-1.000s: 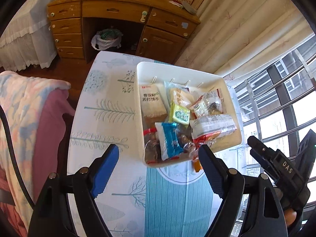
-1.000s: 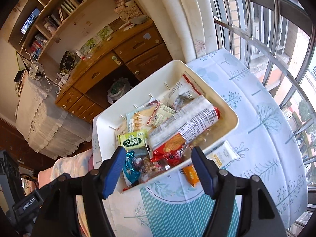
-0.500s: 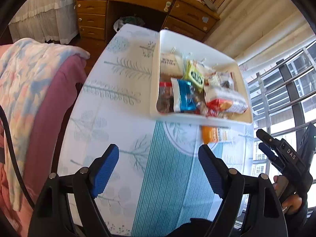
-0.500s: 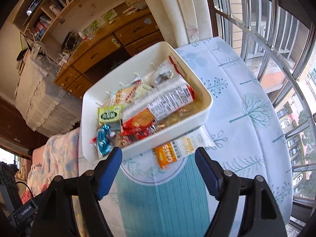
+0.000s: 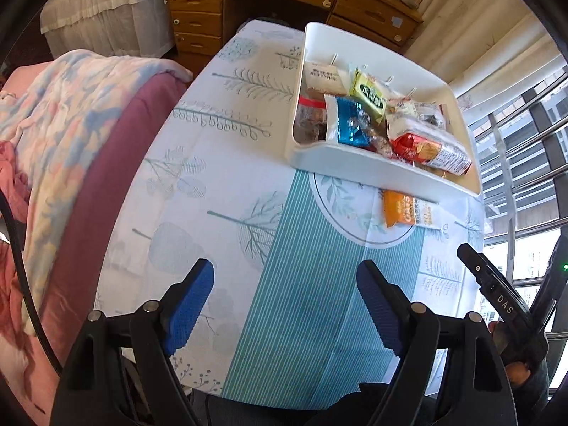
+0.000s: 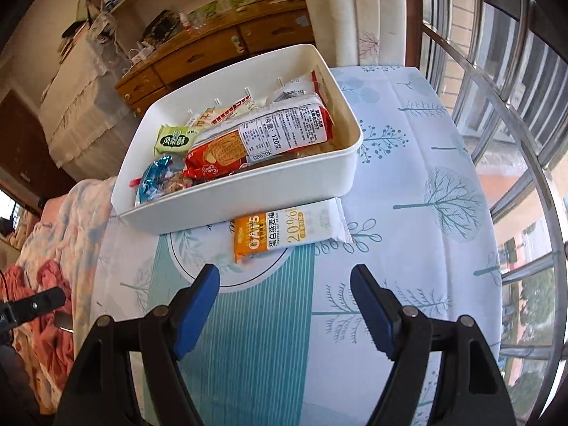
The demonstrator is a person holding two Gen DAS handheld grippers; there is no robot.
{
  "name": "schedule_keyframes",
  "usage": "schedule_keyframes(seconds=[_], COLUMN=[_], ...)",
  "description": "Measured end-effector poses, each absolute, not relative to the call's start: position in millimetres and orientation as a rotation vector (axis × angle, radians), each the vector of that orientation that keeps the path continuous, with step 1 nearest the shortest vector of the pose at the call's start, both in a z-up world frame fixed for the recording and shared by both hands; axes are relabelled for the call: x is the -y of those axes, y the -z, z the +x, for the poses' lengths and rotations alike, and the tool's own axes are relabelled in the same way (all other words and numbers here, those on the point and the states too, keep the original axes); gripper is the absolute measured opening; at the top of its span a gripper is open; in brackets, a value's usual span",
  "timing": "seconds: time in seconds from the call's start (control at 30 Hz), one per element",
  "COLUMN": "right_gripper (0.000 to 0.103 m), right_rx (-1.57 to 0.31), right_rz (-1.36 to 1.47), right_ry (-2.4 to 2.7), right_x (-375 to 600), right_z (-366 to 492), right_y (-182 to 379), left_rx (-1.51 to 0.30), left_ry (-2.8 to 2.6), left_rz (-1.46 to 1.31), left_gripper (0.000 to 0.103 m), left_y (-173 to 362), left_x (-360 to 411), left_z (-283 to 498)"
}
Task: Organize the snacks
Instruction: 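Move the right tool to the orange OATS bar beside the tray, then grasp the orange OATS bar with the right tool and lift it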
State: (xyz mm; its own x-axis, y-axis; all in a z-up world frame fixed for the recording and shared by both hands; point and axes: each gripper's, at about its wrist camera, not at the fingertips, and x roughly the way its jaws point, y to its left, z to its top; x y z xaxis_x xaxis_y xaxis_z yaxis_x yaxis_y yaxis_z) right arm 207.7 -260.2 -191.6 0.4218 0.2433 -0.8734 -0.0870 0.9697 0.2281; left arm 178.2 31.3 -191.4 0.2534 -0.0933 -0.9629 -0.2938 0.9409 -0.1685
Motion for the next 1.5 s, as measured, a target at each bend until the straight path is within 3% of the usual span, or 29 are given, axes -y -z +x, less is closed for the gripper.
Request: schedule_keyframes(seconds=[0.3, 0.97, 1.1, 1.5], right_gripper=[0.077, 0.077, 0.088, 0.092], right_rx=[-1.104, -1.192, -1.221, -1.259], right_rz=[0.066, 0.23, 0.279, 0.341], right_ry=[-0.296, -0.33, -0.307, -0.059], right_x=[257, 243, 241, 234], right_z=[207, 258, 266, 284], right_y=[215, 261, 267, 277], left_rx=[-1.394, -1.495, -1.505, -1.522], left_ry=[-0.237, -0.426, -0.442, -0.475], left_rz=[-0.268, -0.215, -0.221, -0.237], left_gripper=[0.082, 0.082, 0.082, 0.082], left_y=[206, 227, 227, 230], left_x=[-4, -24, -29, -48], left_z=[168, 149, 147, 140])
